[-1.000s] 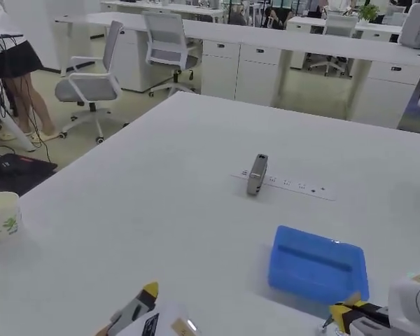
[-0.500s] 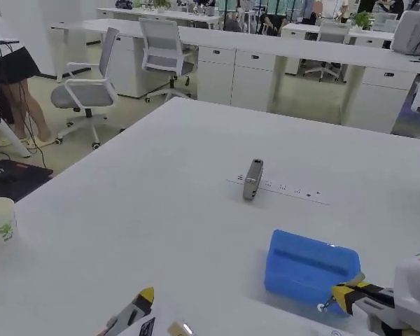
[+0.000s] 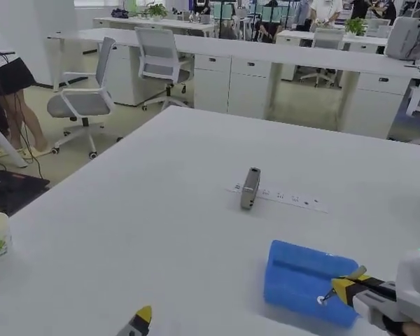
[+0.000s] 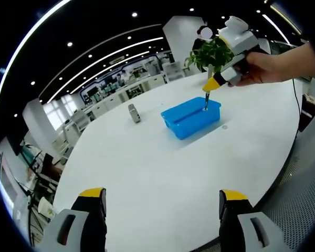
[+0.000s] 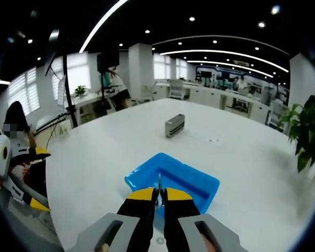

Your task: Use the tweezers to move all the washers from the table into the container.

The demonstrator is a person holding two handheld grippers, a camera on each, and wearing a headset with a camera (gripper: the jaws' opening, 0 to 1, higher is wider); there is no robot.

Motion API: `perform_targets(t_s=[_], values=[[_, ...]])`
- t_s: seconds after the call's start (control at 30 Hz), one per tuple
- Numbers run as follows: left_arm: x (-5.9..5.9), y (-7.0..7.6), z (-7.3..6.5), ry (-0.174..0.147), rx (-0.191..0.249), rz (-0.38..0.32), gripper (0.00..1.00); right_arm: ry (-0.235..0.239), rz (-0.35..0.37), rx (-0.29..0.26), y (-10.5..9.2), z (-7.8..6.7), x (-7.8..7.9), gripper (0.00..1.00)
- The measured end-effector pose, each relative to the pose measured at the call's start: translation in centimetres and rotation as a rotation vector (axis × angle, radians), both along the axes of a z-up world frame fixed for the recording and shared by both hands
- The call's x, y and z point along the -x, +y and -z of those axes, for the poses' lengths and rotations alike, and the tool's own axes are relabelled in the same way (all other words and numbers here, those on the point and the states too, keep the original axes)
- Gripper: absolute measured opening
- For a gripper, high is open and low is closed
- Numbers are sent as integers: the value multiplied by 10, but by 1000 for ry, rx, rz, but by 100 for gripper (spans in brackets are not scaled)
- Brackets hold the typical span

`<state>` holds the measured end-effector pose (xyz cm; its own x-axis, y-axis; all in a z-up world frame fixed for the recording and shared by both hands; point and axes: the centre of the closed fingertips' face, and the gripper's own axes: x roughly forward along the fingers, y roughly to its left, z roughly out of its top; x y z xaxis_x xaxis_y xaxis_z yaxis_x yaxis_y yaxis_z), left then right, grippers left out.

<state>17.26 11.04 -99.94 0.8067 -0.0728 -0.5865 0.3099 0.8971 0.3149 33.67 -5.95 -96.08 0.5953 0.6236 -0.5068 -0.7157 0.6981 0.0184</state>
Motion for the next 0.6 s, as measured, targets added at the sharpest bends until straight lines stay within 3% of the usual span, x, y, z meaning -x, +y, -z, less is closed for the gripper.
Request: perform_targets(t_s=[0.43, 0.6], values=[[2, 0, 4, 23, -10, 4, 90, -22, 20, 19, 0, 1, -20, 2], [2, 1, 5, 23, -11, -1, 90, -23, 29, 41, 1, 9, -28, 2]])
